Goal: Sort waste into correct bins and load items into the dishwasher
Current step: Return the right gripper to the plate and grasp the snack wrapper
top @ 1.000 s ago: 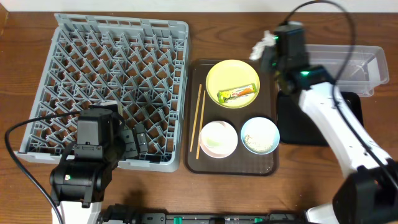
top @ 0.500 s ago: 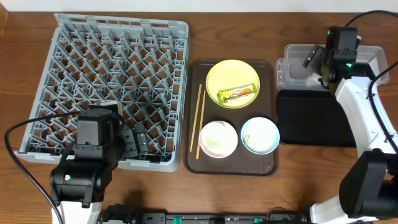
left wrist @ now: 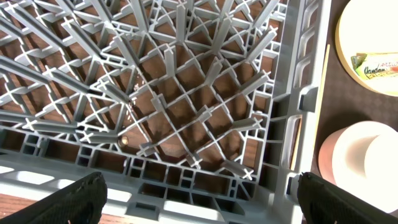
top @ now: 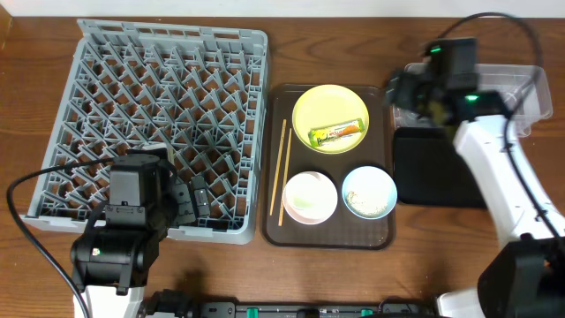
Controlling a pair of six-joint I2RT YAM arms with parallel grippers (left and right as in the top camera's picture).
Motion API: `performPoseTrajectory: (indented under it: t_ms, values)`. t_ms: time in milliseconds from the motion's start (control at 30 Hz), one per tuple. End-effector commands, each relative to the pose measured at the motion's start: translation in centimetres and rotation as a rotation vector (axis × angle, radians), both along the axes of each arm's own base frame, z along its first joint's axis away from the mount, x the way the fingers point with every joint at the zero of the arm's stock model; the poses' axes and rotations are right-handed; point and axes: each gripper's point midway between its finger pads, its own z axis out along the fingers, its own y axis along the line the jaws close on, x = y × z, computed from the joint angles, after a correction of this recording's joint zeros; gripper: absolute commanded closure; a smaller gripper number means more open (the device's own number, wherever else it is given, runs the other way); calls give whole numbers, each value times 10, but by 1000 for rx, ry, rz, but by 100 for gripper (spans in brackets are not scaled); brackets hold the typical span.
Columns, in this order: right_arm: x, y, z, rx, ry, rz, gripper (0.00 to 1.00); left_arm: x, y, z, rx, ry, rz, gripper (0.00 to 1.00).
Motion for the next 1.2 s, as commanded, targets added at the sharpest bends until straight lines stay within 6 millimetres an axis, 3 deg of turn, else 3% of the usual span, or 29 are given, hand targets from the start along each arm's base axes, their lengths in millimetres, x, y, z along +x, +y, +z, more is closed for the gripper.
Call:
performPoseTrajectory:
  t_ms: [0, 100, 200, 333, 500, 900, 1067, 1167]
  values:
    - [-22, 37, -17, 38, 108, -74, 11, 2, 2, 8, 10, -20, -4, 2]
    - [-29, 66, -32, 13, 136, -92, 11, 2, 2, 8, 10, -19, -3, 2]
    - [-35, 82, -50, -8, 168, -160, 14, 1, 2, 6, 11, -11, -4, 2]
    - [-39, 91, -73, -13, 213, -235, 20, -2, 2, 4, 12, 3, -3, 2]
    - [-31, 104, -107, -7, 247, -242, 20, -3, 2, 4, 12, 6, -3, 2]
    - [-30, 109, -146, -11, 302, -274, 20, -3, 2, 4, 12, 6, -3, 2]
    - [-19, 116, -150, 19, 271, -266, 20, -3, 2, 4, 12, 6, -3, 2]
    - [-15, 119, -150, 31, 255, -265, 25, -3, 2, 4, 12, 6, -3, 2]
